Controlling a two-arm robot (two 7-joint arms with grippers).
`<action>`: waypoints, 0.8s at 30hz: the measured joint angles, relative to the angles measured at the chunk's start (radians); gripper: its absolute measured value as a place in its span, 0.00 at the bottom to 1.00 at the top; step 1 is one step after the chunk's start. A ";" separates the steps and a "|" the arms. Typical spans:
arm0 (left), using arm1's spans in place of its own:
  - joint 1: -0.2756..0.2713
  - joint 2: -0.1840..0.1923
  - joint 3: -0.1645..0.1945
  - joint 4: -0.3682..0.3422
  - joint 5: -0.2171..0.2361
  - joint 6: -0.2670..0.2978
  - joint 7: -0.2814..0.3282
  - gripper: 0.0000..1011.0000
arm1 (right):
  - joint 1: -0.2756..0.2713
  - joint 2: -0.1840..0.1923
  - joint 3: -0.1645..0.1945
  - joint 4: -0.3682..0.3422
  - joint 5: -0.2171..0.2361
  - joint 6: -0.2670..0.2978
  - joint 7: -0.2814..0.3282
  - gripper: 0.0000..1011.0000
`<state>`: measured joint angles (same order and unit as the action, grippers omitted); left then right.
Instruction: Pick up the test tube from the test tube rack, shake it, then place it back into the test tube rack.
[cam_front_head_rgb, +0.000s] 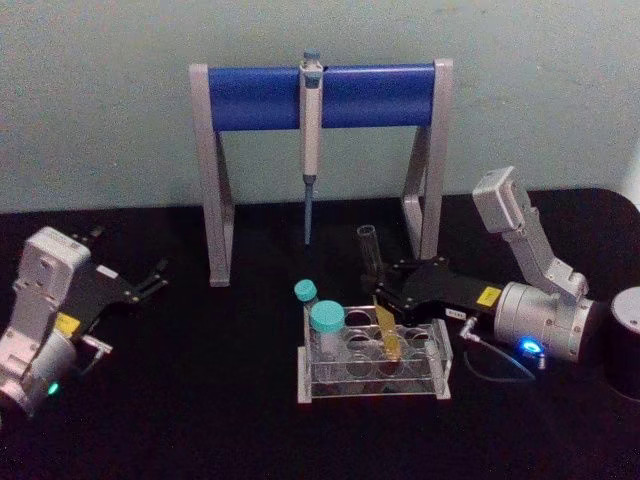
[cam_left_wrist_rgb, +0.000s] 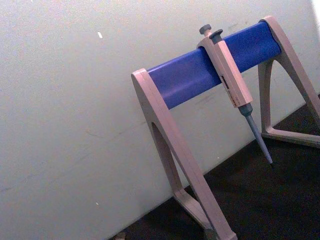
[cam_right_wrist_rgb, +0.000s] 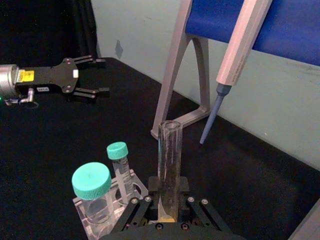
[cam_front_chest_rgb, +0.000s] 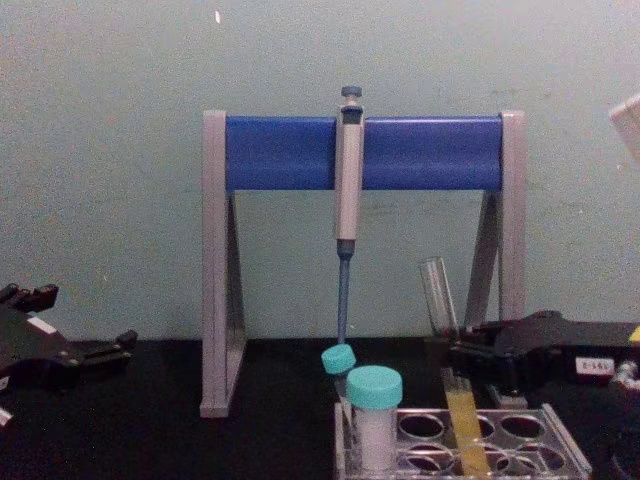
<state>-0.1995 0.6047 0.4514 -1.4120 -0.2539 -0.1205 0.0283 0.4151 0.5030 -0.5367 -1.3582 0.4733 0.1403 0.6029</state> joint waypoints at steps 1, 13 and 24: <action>0.000 0.000 0.000 0.000 0.000 0.000 0.000 1.00 | 0.000 0.000 0.000 0.000 0.000 0.000 0.000 0.22; 0.000 0.000 0.000 0.000 0.000 0.000 0.000 1.00 | 0.000 0.000 0.000 0.000 0.000 0.000 0.000 0.22; 0.000 0.000 0.000 0.000 0.000 0.000 0.000 1.00 | -0.031 -0.005 0.028 -0.006 0.019 -0.084 0.002 0.22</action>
<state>-0.1996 0.6047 0.4514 -1.4120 -0.2539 -0.1205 0.0283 0.3841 0.4981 -0.5089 -1.3641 0.4928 0.0562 0.6053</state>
